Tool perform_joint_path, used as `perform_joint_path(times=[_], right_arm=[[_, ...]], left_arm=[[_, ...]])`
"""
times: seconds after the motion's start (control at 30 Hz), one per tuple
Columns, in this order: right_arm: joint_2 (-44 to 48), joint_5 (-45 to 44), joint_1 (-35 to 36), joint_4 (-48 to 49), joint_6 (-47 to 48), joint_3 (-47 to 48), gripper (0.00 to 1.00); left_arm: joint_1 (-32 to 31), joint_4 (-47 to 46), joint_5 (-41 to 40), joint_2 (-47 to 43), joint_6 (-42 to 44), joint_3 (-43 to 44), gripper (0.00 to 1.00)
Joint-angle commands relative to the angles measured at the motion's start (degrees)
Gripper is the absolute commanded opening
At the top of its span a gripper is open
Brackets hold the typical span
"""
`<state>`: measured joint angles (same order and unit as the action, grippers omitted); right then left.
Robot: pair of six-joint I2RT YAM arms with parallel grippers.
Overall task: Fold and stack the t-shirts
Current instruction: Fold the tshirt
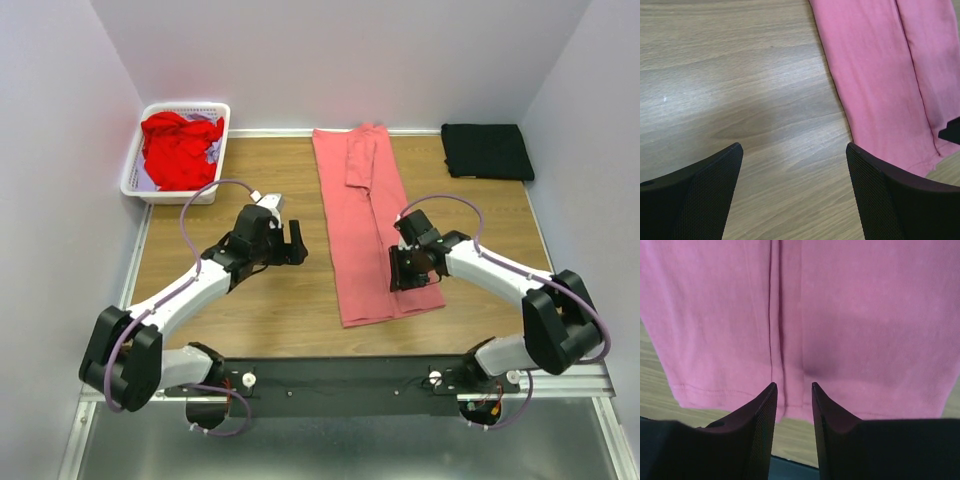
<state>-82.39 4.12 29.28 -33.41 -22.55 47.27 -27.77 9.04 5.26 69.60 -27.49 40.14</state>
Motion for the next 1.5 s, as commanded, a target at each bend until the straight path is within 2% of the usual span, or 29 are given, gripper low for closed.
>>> perform_joint_path(times=[0.0, 0.27, 0.77, 0.87, 0.9, 1.03, 1.27, 1.47], right_arm=[[3.28, -5.34, 2.70, -3.41, -5.92, -1.38, 0.40], [1.27, -6.93, 4.73, -5.09, -7.86, -2.79, 0.34], [-4.00, -9.13, 7.28, -6.41, -8.83, -3.06, 0.33], [-4.18, -9.39, 7.72, -6.58, -9.09, -2.71, 0.26], [-4.01, -9.22, 7.81, -6.84, -9.10, -2.53, 0.21], [-2.43, -8.96, 7.81, -8.68, -8.83, -0.95, 0.17], [-0.23, -6.94, 7.81, -12.38, -8.13, 2.39, 0.01], [0.56, -2.56, 7.81, -13.96, -7.60, 3.71, 0.00]], left_arm=[[-1.32, -0.86, 0.90, 2.11, 0.68, 2.22, 0.91], [-3.26, -0.86, 0.89, 5.10, 0.77, 3.28, 0.90], [-4.57, -0.16, 0.90, 7.47, 1.56, 4.24, 0.91], [-4.66, 0.19, 0.81, 7.74, 1.82, 4.42, 0.91], [-4.75, 0.19, 0.72, 7.74, 1.82, 4.42, 0.90], [-4.75, 0.19, 0.72, 7.65, 2.00, 4.51, 0.90], [-4.75, 0.37, 1.25, 8.35, 2.35, 4.60, 0.90], [-5.01, 0.89, 1.95, 8.71, 2.79, 4.86, 0.90]])
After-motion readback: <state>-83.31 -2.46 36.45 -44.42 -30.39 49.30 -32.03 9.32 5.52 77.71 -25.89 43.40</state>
